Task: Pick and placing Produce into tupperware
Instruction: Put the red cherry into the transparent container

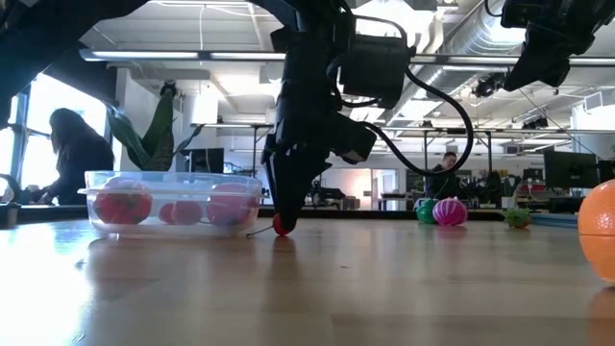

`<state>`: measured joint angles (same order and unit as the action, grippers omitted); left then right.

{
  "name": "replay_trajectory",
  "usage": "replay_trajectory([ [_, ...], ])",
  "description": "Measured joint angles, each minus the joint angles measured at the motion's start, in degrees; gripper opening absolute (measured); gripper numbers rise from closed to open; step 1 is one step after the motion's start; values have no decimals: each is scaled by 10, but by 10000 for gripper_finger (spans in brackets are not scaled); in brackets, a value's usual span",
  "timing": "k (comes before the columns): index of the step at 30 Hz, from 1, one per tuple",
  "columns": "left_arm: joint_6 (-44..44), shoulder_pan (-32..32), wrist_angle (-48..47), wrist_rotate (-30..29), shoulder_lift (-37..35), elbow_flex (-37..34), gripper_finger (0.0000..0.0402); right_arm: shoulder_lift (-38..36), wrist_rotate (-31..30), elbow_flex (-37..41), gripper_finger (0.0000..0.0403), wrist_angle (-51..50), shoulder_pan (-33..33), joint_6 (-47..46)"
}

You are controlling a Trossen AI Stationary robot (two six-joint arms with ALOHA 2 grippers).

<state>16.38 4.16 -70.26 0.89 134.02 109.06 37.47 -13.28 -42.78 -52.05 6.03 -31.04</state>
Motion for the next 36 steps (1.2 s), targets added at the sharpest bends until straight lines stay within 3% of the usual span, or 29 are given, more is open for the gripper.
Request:
replay_trajectory([
  [11,5,0,-5,0,0,10,110,0,0,0,0,0,0,0],
  [18,1,-1,-47,-16,0,88,110,0,0,0,0,0,0,0],
  [26,21,-2,-160,-32,0,177,110,0,0,0,0,0,0,0],
  [31,42,-9,-199,-49,-27,180,110,0,0,0,0,0,0,0],
  [36,80,-25,-197,-84,-81,128,110,0,0,0,0,0,0,0],
])
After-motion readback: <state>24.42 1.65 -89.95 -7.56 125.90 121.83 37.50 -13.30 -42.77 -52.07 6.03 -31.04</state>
